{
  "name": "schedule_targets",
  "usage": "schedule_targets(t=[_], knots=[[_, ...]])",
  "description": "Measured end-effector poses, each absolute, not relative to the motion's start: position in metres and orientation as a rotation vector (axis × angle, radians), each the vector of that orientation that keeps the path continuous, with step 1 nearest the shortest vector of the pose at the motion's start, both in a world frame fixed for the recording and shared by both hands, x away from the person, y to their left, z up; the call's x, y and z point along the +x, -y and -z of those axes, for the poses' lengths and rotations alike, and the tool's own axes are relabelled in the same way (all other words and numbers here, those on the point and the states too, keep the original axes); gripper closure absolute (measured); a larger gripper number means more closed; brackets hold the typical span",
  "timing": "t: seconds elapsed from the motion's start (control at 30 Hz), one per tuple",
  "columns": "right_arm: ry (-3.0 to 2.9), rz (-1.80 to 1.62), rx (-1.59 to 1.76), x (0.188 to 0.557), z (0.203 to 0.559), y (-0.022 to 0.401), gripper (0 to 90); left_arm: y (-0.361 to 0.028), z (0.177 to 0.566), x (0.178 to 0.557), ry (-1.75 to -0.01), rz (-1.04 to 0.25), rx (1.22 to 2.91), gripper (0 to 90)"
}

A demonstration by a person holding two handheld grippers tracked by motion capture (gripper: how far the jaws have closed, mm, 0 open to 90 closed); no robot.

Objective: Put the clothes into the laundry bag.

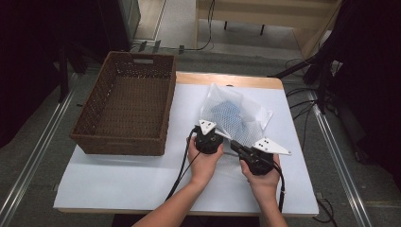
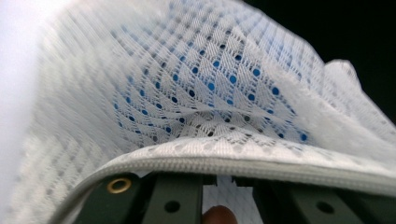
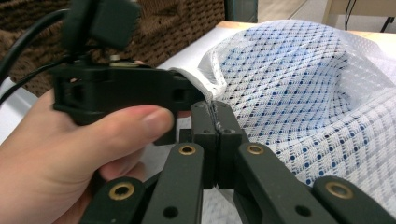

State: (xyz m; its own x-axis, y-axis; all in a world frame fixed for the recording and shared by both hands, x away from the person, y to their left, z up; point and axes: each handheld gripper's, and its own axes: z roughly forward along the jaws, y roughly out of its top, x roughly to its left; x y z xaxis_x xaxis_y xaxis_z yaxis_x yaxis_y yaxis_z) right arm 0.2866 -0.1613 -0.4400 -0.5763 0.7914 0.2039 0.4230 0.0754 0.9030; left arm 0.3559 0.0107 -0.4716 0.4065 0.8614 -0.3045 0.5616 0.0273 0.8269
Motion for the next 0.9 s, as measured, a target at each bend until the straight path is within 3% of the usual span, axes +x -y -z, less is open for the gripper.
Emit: schedule_targets(t=[0.3, 0.43, 0.6, 0.9], knots=[[-2.038, -1.452, 1.244, 0.292, 0.454, 0.165, 90.0, -0.029, 0.472, 0.340, -1.190, -0.307, 1.823, 53.6], [-2.064, -1.433, 1.246, 0.293, 0.458, 0.163, 90.0, -0.046, 0.468, 0.322, -1.138, -0.321, 1.853, 50.4], [-2.120, -1.358, 1.257, 0.294, 0.466, 0.161, 90.0, -0.063, 0.457, 0.307, -1.119, -0.444, 1.797, 50.8], [-2.169, -1.247, 1.269, 0.297, 0.474, 0.163, 90.0, -0.063, 0.452, 0.318, -1.177, -0.518, 1.710, 49.3]])
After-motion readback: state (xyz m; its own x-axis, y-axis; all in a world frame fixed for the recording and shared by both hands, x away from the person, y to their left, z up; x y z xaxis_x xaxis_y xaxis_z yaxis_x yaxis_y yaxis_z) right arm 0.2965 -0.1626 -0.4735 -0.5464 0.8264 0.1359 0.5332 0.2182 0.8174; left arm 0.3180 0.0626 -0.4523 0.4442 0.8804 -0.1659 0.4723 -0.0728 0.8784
